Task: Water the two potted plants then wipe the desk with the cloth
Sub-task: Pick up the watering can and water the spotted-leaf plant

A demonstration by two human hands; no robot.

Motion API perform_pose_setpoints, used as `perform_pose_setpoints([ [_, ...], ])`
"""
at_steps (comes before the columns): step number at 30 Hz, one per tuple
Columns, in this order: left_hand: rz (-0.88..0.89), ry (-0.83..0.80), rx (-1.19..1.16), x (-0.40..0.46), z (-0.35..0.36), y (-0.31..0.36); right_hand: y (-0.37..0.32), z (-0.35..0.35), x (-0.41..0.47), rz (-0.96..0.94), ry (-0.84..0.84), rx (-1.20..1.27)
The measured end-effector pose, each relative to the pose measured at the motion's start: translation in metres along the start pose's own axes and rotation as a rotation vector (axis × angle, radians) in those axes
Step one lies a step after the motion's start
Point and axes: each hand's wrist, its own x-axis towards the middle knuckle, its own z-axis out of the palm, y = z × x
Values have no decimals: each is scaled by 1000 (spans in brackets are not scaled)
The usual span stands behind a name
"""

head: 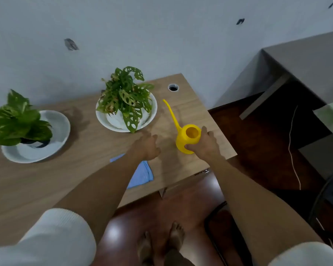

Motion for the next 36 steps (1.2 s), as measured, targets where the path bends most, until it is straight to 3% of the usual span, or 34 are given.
perform_pose_setpoints([
  [4,-76,-80,-28,14,24,11,19,11,16,51,-56,140],
  [6,-89,-43,-47,24,36,15,30,20,26,60,-56,242],
  [15,-84,-64,-63,50,70,17,53,45,44,-58,-1,621],
  [36,-130,54,-130,45,61,7,38,61,43,-166,118,682],
])
